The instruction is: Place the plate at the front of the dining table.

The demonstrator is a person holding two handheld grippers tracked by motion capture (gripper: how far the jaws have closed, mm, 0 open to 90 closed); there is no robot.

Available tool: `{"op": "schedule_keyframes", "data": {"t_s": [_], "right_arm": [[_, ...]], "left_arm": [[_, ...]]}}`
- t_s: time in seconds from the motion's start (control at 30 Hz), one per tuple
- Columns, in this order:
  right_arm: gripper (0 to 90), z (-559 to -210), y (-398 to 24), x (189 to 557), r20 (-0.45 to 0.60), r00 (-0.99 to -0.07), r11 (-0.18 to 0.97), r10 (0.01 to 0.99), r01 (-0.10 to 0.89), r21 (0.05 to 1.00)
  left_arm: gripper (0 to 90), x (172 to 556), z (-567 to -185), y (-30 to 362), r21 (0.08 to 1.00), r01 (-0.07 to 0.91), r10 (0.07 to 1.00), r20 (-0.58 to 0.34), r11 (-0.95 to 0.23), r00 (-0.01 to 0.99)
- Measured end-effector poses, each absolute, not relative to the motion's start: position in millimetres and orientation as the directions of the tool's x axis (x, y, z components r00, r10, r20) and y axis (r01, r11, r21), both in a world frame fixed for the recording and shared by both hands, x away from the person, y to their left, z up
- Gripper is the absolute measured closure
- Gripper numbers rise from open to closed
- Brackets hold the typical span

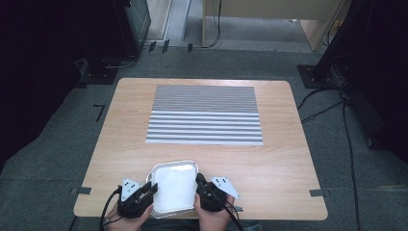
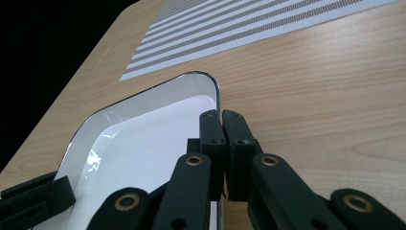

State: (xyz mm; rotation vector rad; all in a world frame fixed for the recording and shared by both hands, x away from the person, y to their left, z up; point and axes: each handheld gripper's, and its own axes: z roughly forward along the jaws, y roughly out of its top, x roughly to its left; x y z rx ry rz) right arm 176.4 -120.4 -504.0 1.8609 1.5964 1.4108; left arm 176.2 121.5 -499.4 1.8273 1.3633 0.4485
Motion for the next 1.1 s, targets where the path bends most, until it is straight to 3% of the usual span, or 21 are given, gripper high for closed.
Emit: {"op": "schedule_keyframes", "data": {"t_s": [0.13,0.33,0.6,1.1], "right_arm": [[87.0,-501.3,-118.1,175.8,0.390,-0.154,-0.242,0.908,0.567,0.787],[87.4,-501.5,-114.9,176.1,0.343,-0.159,-0.199,0.926,0.565,0.801],[90.0,-496.8,-116.3,176.0,0.362,-0.133,-0.235,0.923,0.549,0.802],[90.0,-474.8,-126.8,189.7,0.390,-0.159,-0.266,0.907,0.502,0.823]], "left_arm": [[77.5,177.6,-500.8,118.5,0.762,0.638,0.925,-0.155,-0.111,0.346],[78.1,178.1,-500.5,118.3,0.763,0.639,0.927,-0.162,-0.100,0.338],[81.0,179.7,-494.9,118.9,0.770,0.637,0.920,-0.217,-0.044,0.326],[83.5,193.9,-465.9,110.0,0.829,0.559,0.922,-0.192,-0.030,0.335]]}}
